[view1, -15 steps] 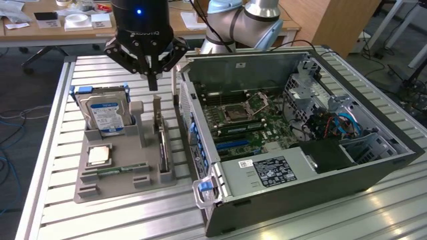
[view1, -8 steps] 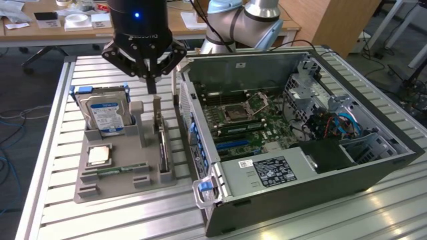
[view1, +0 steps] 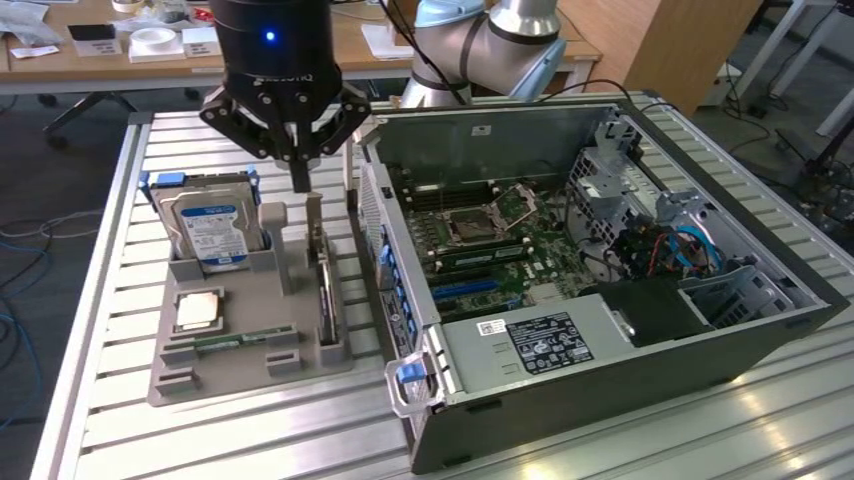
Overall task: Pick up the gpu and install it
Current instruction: 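Reach for the gpu, then pick up the gpu and move the gpu toward the slot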
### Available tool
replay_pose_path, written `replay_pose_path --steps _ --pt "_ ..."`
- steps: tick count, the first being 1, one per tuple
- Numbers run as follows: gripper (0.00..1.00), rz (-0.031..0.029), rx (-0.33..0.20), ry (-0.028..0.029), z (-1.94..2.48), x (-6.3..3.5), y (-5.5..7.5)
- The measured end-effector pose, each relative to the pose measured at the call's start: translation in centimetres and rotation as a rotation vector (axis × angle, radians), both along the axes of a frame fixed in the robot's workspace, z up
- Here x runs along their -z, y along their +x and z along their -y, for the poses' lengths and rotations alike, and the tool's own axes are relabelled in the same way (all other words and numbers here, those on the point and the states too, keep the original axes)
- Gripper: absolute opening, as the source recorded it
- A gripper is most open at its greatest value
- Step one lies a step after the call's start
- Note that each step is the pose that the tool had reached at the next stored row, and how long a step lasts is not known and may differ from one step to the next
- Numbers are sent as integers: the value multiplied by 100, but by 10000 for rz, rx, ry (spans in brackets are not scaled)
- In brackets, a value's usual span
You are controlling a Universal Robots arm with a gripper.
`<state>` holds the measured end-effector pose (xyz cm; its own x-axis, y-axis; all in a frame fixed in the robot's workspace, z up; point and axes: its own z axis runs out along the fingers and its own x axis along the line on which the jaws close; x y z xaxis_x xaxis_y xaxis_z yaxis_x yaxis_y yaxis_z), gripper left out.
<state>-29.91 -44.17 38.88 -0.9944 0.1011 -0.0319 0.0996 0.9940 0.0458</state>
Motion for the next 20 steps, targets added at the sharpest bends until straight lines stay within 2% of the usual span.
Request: replay_pose_path --steps 9,16,20 --pt "11 0 1 1 5 8 -15" --pt "11 -1 1 -36 4 25 -15" --pt "11 -1 1 -39 4 26 -15"
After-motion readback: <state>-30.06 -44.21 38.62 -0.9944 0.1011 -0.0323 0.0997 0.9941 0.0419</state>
